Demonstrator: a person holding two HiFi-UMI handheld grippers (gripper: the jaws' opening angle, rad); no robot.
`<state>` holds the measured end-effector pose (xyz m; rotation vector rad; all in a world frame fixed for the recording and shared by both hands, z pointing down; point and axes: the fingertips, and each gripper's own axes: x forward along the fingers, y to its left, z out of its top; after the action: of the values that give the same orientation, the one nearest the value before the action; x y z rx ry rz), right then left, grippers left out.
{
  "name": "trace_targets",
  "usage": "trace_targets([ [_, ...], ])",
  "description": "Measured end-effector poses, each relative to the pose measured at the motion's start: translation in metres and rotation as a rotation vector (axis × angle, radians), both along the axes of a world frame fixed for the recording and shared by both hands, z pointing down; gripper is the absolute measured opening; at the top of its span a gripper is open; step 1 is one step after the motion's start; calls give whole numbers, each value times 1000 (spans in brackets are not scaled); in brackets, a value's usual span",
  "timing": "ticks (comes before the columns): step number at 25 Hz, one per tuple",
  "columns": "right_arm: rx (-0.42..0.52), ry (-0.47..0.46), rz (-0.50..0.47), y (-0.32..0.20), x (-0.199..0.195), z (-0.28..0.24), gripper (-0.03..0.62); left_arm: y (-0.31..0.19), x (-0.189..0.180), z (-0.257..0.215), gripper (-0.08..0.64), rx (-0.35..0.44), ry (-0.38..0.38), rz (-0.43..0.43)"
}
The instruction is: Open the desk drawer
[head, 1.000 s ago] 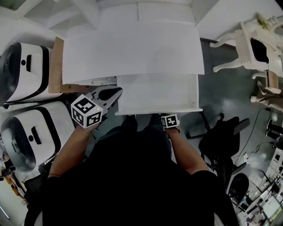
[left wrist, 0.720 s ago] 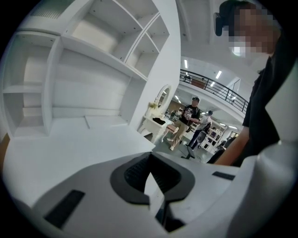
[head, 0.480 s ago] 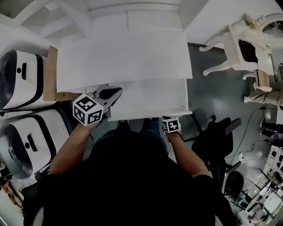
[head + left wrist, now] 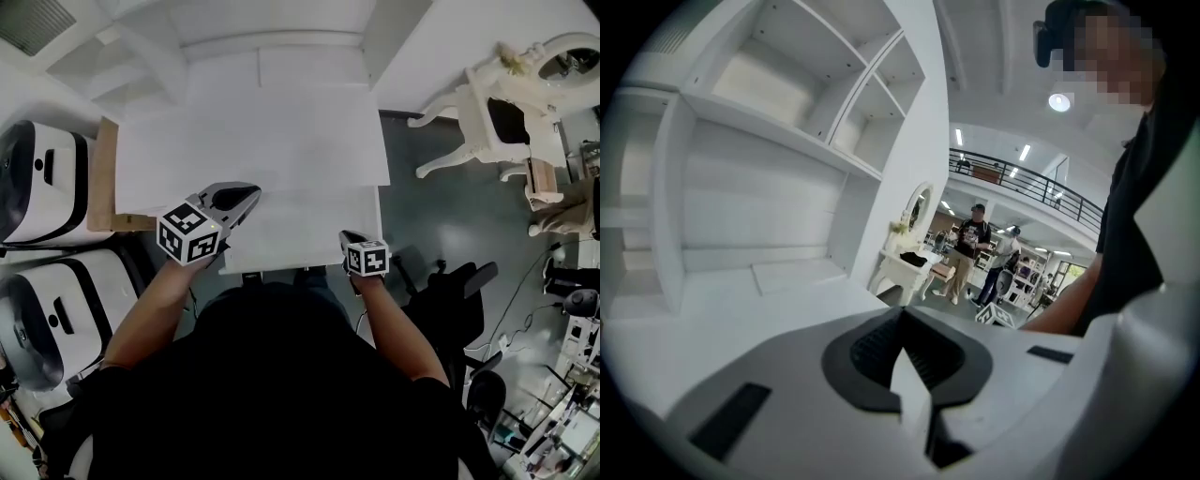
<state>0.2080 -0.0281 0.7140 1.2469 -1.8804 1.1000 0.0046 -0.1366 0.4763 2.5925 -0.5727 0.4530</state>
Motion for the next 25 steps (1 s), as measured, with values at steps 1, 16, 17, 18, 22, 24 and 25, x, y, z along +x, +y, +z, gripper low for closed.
trace_targets([
  [1, 20, -5, 5, -9, 4, -8, 6, -3, 1, -3, 9, 6, 2, -2],
  [16, 355, -64, 50, -120, 20, -165, 6, -30, -5, -30, 9, 56, 50, -74],
  [17, 366, -65, 51, -122, 19, -171, 6, -31, -5, -31, 9, 59, 52, -77],
  [18, 375, -65, 51, -123, 18, -176, 6, -32, -5, -32, 9, 63, 53, -79],
  [22, 394, -58, 48, -126, 13, -186, 6, -35, -10, -35, 8, 72, 61, -92],
  [24, 401, -57, 49, -127, 12, -188, 6, -35, -12, -36, 9, 75, 61, -98],
  [25, 405, -56, 49, -127, 12, -189, 6, -34, -13, -36, 9, 75, 59, -101],
])
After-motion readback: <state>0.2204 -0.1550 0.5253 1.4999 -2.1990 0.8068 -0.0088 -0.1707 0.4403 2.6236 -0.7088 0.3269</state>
